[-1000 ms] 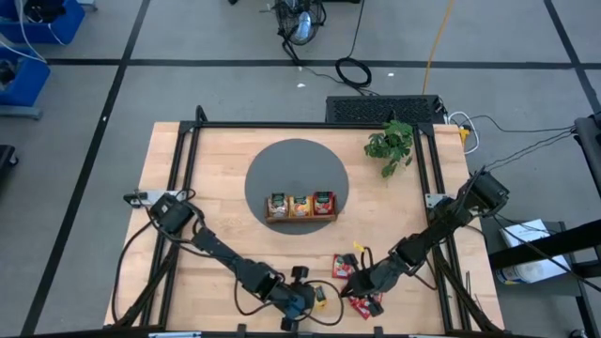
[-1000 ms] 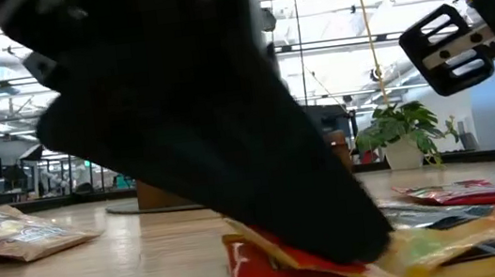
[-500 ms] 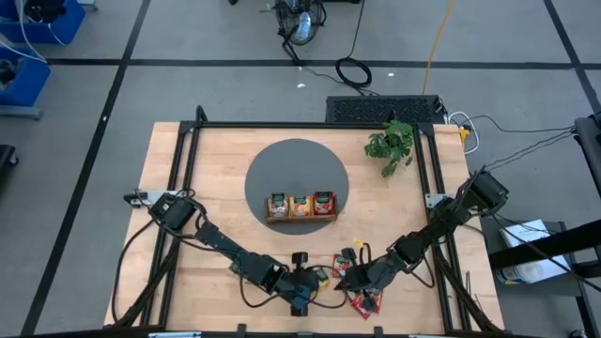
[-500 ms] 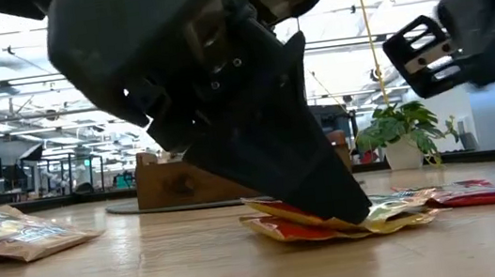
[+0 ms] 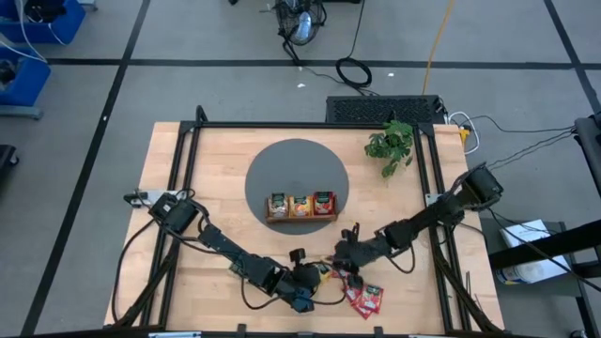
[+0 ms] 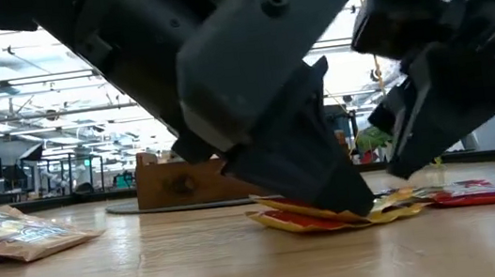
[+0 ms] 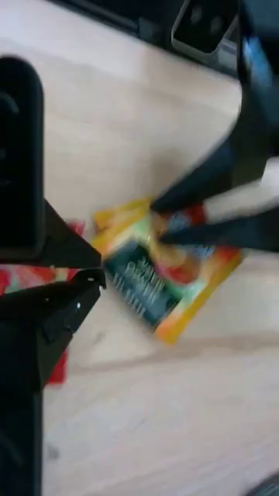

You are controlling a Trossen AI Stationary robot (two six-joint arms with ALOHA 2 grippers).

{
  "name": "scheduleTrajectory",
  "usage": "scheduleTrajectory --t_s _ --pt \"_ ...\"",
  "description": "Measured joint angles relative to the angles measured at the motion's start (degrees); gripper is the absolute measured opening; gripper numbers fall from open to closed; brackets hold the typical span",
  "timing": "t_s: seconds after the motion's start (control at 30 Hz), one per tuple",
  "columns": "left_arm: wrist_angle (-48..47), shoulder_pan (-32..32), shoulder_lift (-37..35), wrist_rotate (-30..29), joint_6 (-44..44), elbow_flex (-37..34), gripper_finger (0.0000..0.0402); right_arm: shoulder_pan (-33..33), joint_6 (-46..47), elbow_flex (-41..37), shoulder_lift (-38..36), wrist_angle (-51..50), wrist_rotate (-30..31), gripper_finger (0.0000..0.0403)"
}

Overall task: Pick & Place Tea
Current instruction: Put the yellow tea bag into the middle section of the wooden organizer

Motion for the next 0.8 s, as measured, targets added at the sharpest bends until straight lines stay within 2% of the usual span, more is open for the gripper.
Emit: scheduleTrajectory --t_s 0.1,0.23,0.33,0.47,0.8 --pt "1.29 0.11 1.09 -0.02 0.27 0.00 0.0088 -2.32 2.06 0.02 0.00 -0.24 -2.63 0.0066" --pt "1.95 0.27 1.21 0.05 1.32 -0.04 0.0088 -6.03 7.16 0.03 0.00 -0.56 -11.02 0.0109" --pt "2.07 0.31 1.21 -0.02 1.39 -0.05 0.0088 -8.35 9.68 0.03 0.00 -0.54 -15.03 0.0131" --pt "2.13 0.48 1.21 0.00 1.72 -0.07 0.0088 -10.47 10.84 0.03 0.00 -1.00 -19.29 0.0140" --pt "2.45 1.97 1.25 -1.42 2.00 -0.09 0.0088 -13.65 9.00 0.03 0.00 -1.76 -22.75 0.0141"
